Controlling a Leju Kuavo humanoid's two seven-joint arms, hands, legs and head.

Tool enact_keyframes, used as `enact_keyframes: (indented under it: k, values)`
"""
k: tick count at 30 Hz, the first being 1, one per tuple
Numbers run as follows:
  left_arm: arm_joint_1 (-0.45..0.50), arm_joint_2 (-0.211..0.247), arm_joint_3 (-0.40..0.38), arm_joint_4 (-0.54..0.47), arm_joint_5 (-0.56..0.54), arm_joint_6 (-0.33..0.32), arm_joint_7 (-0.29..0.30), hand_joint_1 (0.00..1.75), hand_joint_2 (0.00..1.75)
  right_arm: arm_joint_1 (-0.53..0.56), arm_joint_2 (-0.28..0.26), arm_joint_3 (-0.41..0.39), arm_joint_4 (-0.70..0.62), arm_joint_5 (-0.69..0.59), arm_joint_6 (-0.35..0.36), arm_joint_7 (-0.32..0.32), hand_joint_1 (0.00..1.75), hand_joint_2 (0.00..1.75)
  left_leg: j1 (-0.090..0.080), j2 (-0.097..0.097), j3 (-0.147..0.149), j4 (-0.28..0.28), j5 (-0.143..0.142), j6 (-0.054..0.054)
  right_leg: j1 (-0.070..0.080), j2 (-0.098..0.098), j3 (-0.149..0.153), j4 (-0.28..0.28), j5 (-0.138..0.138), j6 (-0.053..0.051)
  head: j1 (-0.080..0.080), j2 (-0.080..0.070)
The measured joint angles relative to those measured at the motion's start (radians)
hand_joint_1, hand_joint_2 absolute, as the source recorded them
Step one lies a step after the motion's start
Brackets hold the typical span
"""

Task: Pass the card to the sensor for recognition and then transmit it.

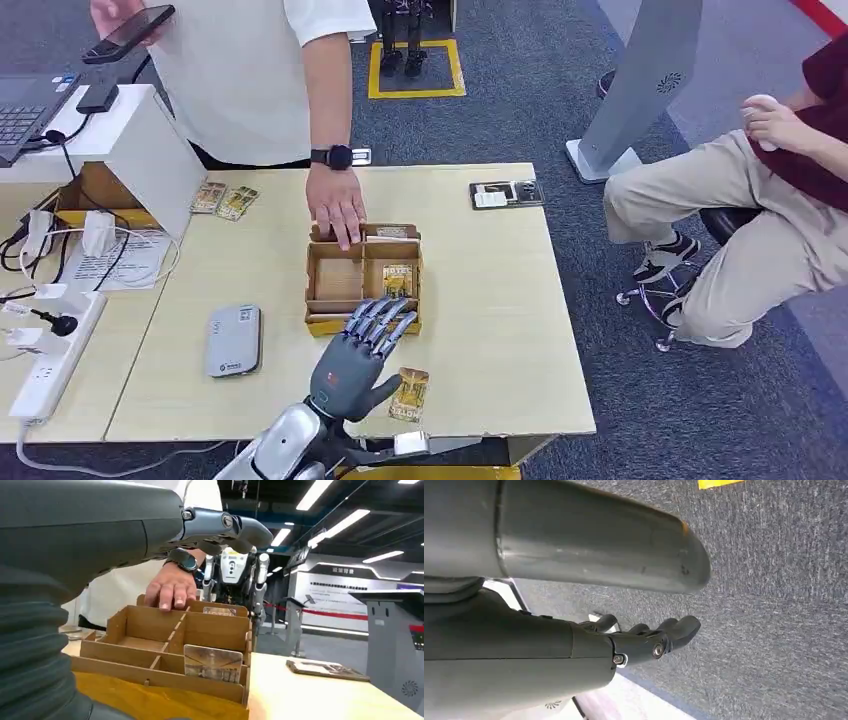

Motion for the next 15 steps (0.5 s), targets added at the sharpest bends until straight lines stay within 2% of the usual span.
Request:
enact_keyframes:
  k: [8, 15]
  values:
    - [-0.014, -0.016, 0.0, 0.013, -0.011, 0.0, 0.068, 0.0, 1.75, 0.0, 0.0, 0.0, 0.0, 0.0, 0.0, 0.001, 0.0, 0.0, 0.0, 0.0, 0.0, 0.0, 0.0, 0.0, 0.0, 0.0, 0.0, 0.0, 0.0, 0.0, 0.0, 0.0]
    - [-0.04, -0.053, 0.0, 0.041, -0.045, -0.053, 0.132, 0.0, 1.75, 0.0, 0.0, 0.0, 0.0, 0.005, 0.0, 0.003, 0.0, 0.0, 0.0, 0.0, 0.0, 0.0, 0.0, 0.0, 0.0, 0.0, 0.0, 0.0, 0.0, 0.0, 0.0, 0.0]
